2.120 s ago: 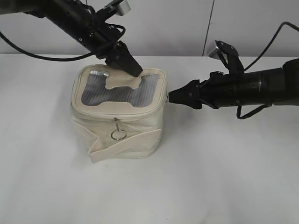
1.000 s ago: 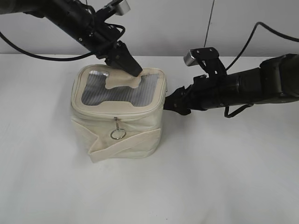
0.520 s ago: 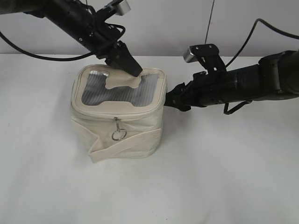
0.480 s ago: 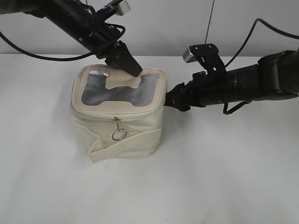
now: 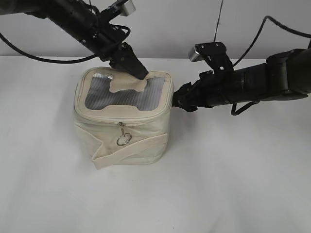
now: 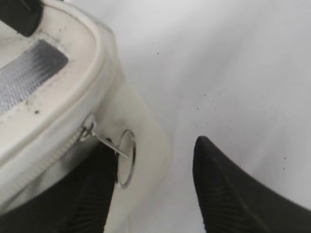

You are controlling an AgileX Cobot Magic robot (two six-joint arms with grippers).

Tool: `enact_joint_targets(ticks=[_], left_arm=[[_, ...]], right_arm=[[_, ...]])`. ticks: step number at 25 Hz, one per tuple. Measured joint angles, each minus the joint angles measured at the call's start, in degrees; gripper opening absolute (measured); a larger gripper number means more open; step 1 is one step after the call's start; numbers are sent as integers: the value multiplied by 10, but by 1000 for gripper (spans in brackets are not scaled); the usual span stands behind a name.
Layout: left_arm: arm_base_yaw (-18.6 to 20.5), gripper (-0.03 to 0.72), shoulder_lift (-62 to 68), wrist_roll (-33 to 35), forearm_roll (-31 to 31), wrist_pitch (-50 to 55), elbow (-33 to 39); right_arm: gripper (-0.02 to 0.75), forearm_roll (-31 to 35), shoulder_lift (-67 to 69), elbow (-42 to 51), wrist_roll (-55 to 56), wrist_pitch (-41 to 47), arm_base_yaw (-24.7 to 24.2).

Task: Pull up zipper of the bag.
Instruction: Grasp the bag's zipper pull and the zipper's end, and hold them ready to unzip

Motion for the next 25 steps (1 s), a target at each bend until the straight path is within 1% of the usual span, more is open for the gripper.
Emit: enact_joint_targets(ticks=[15,16,17,20,21,23,25], left_arm=[[0,50,0,0,0,-2,0],[0,50,0,-1,0,-2,0],[0,50,0,-1,0,-2,0],[0,50,0,-3,0,-2,0],[0,50,0,-4,0,-2,0],[0,50,0,-5,1,-4,0],[0,50,0,-7,1,-5,0]], right_arm=[[299,0,0,-3,0,3,0],[281,0,0,-3,0,4,0],[247,0,0,-3,0,4,0],[60,-8,0,-3,0,12,1],[26,-11,0,-3,0,13,1],[9,-15,0,-3,2,13,1],[8,-36,0,-3,34,13,1]])
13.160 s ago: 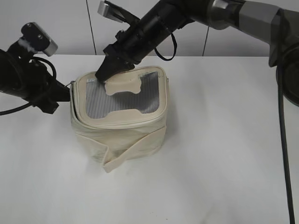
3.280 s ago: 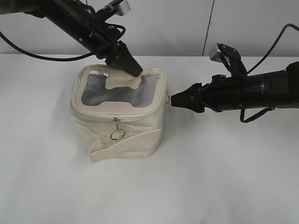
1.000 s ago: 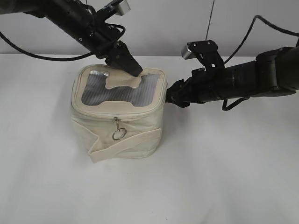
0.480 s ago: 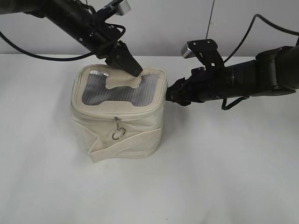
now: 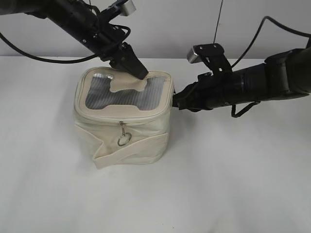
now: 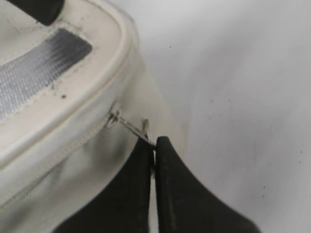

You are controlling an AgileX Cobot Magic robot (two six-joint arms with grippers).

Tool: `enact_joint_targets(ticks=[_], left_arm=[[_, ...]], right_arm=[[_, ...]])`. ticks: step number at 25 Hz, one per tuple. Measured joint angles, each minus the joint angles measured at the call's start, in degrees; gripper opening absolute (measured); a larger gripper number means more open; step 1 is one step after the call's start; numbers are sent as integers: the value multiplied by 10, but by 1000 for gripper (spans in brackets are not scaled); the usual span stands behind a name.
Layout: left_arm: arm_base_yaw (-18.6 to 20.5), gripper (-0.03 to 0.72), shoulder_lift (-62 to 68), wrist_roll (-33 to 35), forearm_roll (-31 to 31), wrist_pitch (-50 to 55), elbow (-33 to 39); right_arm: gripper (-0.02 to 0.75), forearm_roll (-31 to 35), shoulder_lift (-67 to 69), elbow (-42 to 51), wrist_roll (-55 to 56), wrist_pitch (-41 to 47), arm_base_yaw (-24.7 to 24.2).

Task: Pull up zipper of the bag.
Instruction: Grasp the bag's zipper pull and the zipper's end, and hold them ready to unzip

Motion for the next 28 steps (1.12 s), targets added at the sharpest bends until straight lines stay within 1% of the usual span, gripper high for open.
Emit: enact_joint_targets(ticks=[3,5,11,15,19,22,24,26,28], left_arm=[[0,50,0,-4,0,-2,0],[-1,50,0,-12,1,-4,0],[-3,50,0,-46,3,-7,0],[-4,50,0,-87,5,-16,0],[-4,50,0,-101,6,-20,0],[-4,50,0,-115,8,-24,0],[-5,50,0,-130,8,-26,0],[-5,50,0,-148,9,-26,0],[-5,50,0,-166,10,-29,0]], right_arm=[[8,-77,-6,11,83,7,0],[8,-98,-22,28,117,10,0],[8,-111,-97,113,145,23,0],[8,-117,-132,147,157,84,5],[8,-124,-134,150,186,87,45],[8,-118,-135,151,199,77,91],[8,-95,-135,151,204,45,127],[8,-54,-135,149,206,-1,165],[8,-30,-132,134,208,-38,201]])
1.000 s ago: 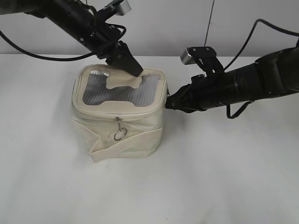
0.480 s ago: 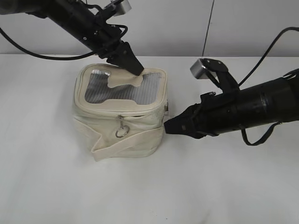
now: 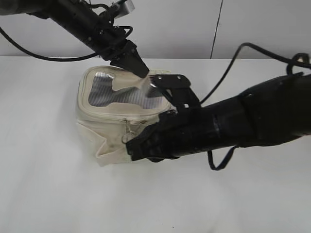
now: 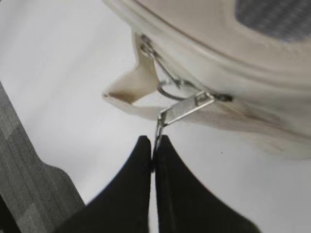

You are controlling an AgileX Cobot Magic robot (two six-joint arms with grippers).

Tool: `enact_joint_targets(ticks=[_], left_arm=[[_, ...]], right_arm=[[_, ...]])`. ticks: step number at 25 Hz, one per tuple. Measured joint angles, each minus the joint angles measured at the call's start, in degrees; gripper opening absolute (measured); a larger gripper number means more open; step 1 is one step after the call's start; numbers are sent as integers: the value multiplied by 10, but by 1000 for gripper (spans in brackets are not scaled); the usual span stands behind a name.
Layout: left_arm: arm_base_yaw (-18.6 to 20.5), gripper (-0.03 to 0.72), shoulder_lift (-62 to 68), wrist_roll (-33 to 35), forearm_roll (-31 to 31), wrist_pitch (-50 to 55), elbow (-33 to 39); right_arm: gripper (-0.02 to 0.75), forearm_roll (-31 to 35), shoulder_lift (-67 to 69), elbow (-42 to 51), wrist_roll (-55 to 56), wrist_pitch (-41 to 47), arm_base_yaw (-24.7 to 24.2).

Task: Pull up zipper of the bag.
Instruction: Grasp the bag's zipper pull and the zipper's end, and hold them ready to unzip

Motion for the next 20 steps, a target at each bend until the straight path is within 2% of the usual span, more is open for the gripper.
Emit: enact_joint_targets(ticks=[5,8,10,12,14,16,17,20], left_arm=[[2,50,0,-27,-5,-6,1],[3,50,0,-30,-6,-6,1],[3,60,0,-33,-7,-6,1],[3,113,0,-39,-18,-14,1],[4,195,-2,-47,-32,-39,1],[4,218,-10,-61,-34,-58,1],[4,216,-18,-69,-29,-68,1],[5,210,-57,-87,5,-75,3]], right_arm=[[8,14,57,-83,22,-31,51],[8,11,75,-104,62,-40,58],[24,-16,74,-102,99,-39,55],[118,-72,64,-90,145,-16,44],[294,-130,45,-68,197,8,30],[416,-179,12,-38,250,16,12],[444,-194,-12,-19,275,15,-1],[454,-239,-87,39,330,15,-42]])
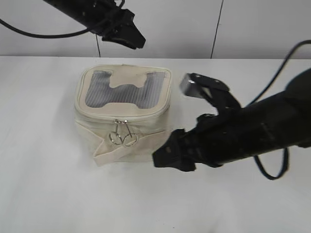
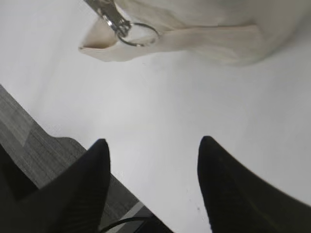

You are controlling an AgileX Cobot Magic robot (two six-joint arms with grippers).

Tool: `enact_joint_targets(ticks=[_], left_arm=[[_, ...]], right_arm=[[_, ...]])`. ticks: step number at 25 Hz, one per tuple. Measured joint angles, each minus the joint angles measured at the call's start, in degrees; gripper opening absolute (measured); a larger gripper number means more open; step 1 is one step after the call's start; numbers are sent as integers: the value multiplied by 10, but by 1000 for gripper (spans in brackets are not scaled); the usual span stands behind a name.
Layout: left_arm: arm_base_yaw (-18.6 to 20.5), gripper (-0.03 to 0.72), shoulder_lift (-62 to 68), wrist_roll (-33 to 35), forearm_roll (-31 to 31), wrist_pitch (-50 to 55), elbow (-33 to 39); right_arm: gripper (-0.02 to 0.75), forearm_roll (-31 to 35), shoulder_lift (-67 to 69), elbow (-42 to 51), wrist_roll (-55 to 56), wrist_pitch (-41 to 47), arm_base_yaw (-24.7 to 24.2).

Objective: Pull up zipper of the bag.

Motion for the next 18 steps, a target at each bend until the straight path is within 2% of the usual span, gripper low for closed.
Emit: enact_joint_targets(ticks=[3,6,9,13,16,18], left_arm=[[0,209,-63,-19,26,-8,47],[0,209,-153,-29,48,-39,152],[0,209,-282,-54,72,-90,291],[0,216,-501,-121,154,-122,458],[0,281,-671,-202,246,-95,551],[0,365,-802,-236,289,-49,597]], right_arm=[[454,-40,-80,53,54,21,-41],[454,-117,-165,80,129,81,-80],[454,-251,-244,82,241,138,-103],[454,-462,-347,82,394,234,-109],[461,-574,-427,82,461,305,-109],[508,-608,-487,83,480,342,-109]])
